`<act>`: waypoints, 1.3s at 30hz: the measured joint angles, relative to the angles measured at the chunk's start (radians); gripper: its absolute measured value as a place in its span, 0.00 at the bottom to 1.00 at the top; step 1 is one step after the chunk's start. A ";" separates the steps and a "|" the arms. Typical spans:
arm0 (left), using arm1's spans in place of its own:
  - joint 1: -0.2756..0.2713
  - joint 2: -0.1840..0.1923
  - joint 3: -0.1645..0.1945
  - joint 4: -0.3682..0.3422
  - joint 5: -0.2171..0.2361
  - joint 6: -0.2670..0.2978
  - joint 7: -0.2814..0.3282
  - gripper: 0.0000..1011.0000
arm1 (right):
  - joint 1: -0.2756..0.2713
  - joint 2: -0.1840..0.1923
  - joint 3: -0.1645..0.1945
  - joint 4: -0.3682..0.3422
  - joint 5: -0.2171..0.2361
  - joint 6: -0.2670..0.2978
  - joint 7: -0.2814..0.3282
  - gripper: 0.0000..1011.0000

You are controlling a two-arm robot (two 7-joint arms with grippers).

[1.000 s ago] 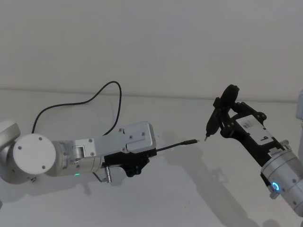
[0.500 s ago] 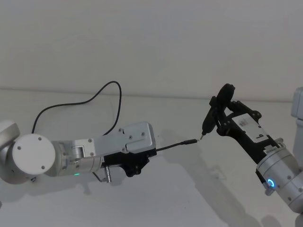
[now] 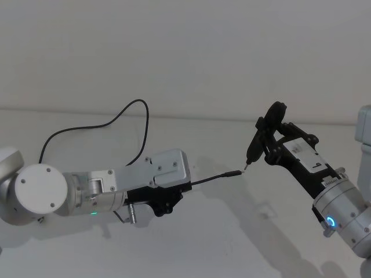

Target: Pick up the data cable with the one hand.

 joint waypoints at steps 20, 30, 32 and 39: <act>0.000 0.000 0.000 0.000 0.000 0.000 0.000 0.04 | 0.006 0.010 -0.012 0.004 0.013 0.003 0.006 0.27; 0.000 0.000 0.000 0.000 0.000 0.000 0.000 0.04 | 0.006 0.013 -0.017 0.002 0.014 0.007 0.006 0.27; 0.000 0.000 0.000 0.000 0.000 0.000 0.000 0.04 | 0.006 0.013 -0.018 0.001 0.014 0.008 0.006 0.27; 0.000 0.000 0.000 0.000 0.000 0.000 0.000 0.04 | 0.005 0.013 -0.019 0.000 0.014 0.008 0.005 0.27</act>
